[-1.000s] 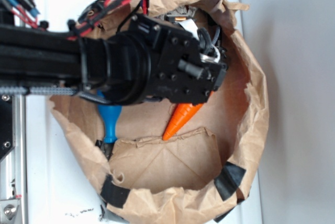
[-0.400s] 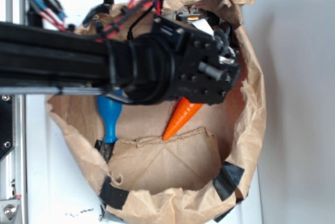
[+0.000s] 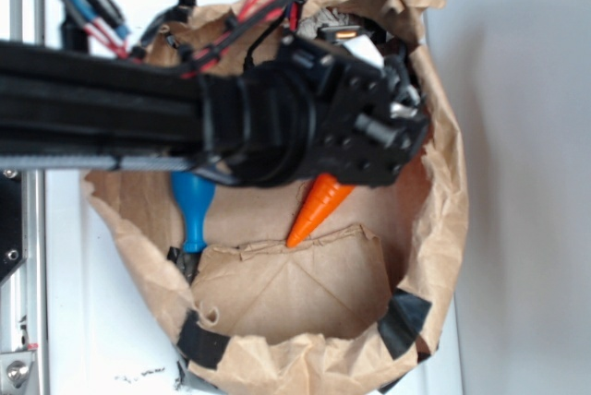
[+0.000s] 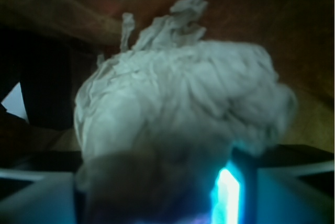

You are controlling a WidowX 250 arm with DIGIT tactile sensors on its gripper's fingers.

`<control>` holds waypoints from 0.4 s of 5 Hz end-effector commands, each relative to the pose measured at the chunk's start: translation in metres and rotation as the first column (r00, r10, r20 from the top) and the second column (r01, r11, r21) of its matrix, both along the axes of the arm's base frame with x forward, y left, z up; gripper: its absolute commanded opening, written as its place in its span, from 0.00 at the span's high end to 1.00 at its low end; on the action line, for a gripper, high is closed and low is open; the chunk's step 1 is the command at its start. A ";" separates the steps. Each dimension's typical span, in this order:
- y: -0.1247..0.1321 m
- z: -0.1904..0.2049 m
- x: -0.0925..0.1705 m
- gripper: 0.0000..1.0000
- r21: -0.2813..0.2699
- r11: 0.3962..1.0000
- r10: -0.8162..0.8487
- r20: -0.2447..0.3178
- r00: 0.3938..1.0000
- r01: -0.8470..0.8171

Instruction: Grab the white paper.

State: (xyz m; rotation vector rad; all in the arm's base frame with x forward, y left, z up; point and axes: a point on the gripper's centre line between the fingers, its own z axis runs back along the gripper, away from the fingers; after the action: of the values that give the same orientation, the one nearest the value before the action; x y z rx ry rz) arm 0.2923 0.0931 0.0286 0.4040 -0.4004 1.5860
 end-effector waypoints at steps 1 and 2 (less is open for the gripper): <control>-0.008 0.046 -0.004 1.00 -0.065 0.998 -0.015 0.089 0.996 0.021; -0.026 0.082 -0.026 1.00 -0.183 0.982 -0.035 0.088 0.995 0.051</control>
State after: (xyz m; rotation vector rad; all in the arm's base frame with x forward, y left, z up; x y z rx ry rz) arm 0.2640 0.0629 0.0929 0.2210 -0.2679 1.5787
